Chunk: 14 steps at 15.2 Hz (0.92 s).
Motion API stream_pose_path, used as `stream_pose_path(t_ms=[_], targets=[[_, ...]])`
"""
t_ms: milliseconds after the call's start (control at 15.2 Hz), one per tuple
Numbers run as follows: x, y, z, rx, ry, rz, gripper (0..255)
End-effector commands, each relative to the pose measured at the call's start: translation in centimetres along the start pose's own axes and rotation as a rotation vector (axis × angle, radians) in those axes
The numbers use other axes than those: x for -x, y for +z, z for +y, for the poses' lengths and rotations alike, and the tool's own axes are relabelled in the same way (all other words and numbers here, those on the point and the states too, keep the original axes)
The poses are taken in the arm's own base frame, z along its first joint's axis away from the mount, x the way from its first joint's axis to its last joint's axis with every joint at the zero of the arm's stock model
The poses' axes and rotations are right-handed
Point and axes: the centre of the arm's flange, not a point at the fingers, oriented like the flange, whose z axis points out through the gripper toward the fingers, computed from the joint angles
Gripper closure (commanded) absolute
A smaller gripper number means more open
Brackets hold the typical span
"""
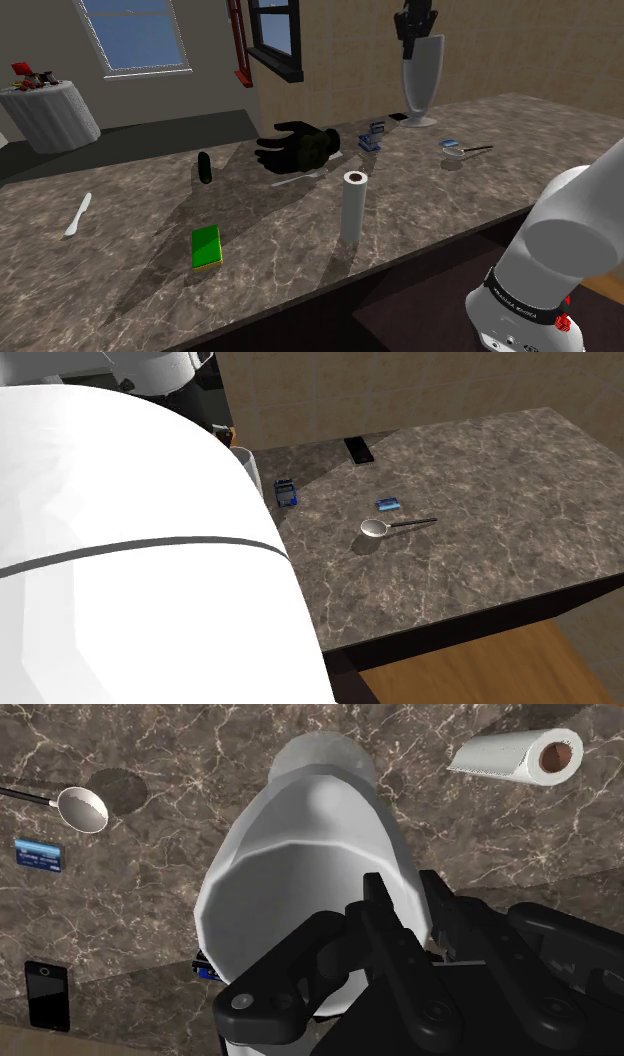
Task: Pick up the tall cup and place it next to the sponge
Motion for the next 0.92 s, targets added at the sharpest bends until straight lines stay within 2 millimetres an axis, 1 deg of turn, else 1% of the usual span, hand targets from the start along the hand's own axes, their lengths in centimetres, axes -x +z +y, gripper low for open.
stream_pose_path(t_ms=[0,858], targets=[[-0.7,-0.2,-2.6,0.0,0.002,0.001,255],[-4.9,-0.6,-19.2,0.0,0.002,0.001,255]])
